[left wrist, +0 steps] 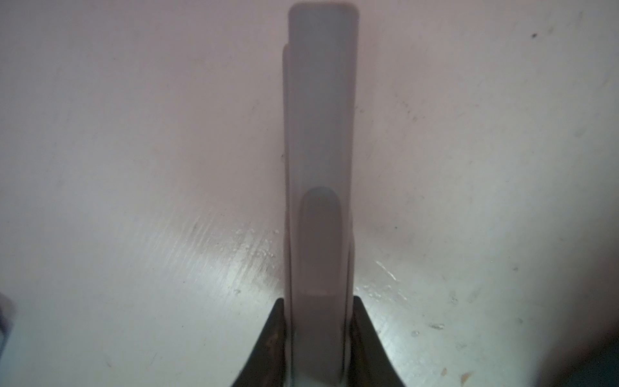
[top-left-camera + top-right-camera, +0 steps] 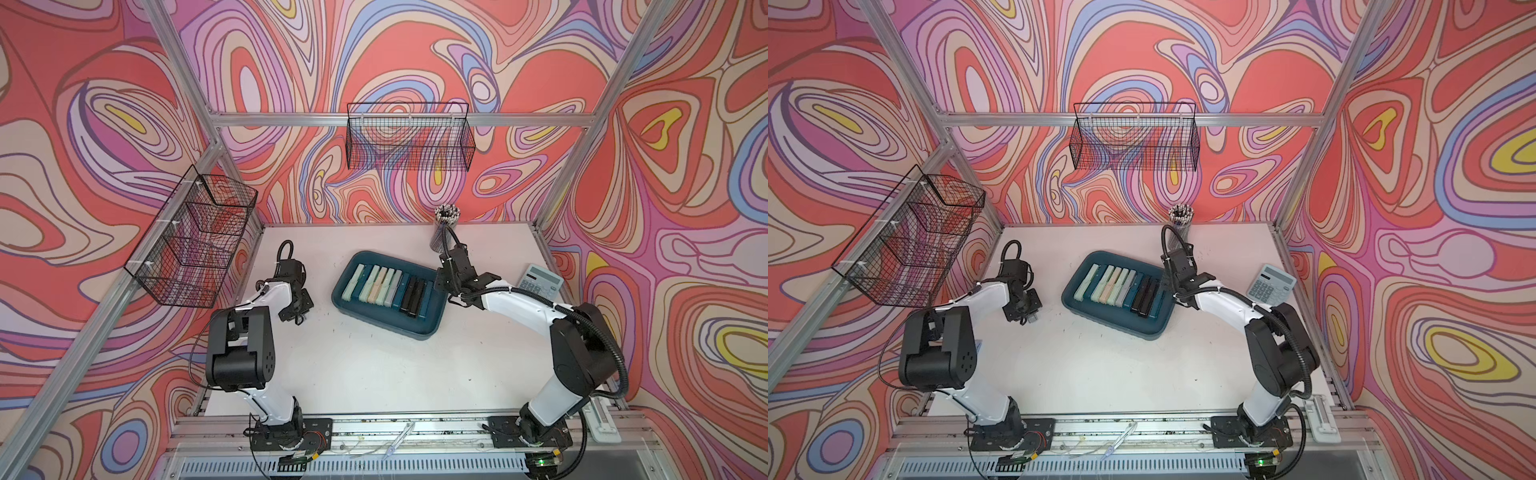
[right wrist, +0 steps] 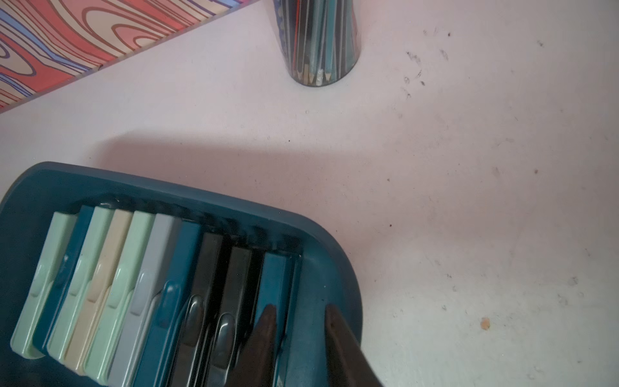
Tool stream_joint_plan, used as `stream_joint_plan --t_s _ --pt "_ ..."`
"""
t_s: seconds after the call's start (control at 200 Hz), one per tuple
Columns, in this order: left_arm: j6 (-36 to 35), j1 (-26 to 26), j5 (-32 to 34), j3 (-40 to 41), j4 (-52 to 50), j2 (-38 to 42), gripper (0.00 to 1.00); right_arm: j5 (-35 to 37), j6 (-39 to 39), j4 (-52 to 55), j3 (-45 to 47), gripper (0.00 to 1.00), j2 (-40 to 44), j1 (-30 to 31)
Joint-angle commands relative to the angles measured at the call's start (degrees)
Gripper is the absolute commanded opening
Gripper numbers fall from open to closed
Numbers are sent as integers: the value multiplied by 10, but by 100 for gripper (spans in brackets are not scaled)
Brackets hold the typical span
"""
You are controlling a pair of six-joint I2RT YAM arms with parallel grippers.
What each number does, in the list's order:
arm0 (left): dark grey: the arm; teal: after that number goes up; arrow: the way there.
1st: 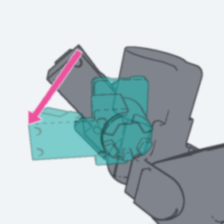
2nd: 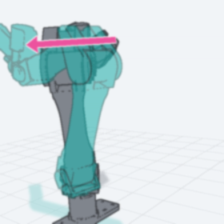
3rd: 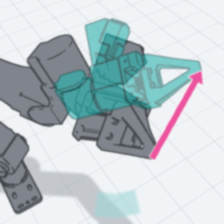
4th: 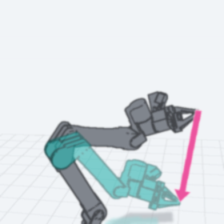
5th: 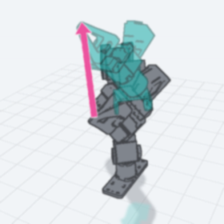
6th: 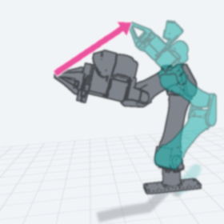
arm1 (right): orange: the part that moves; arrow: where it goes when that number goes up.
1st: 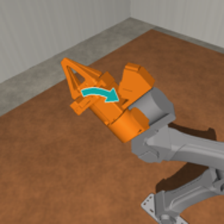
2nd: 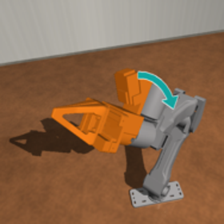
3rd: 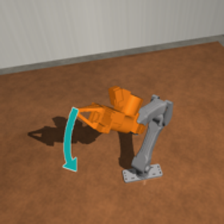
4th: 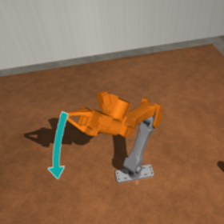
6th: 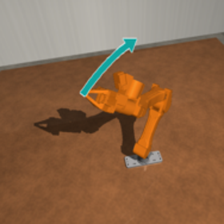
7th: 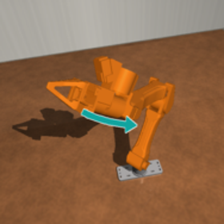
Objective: Put the pruning pliers into the storage box
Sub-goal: Pick up the pruning pliers from the center of the board, then place the pruning pliers in the storage box.
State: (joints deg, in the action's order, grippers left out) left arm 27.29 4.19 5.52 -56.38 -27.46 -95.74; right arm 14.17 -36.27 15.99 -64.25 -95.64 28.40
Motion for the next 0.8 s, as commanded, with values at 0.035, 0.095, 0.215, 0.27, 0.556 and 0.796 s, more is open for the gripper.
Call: stream_joint_plan --t_s 0.035,0.095,0.215,0.27,0.556,0.796 --pt "-10 -2 -5 -13 -17 50 18 14 -11 2 11 26 24 -7" --pt "-15 -12 -2 -16 -20 70 16 14 -13 6 13 26 29 -10" --pt "-47 -61 16 -37 -28 107 15 10 -18 8 19 27 38 -20" --pt "-59 -88 15 -57 -39 115 14 4 -22 6 23 27 42 -25" --pt "-50 -266 17 -185 -72 86 13 -7 -38 -9 40 27 48 -34" --pt "-11 -402 22 -270 -75 -13 14 -4 -41 -12 60 27 72 -47"
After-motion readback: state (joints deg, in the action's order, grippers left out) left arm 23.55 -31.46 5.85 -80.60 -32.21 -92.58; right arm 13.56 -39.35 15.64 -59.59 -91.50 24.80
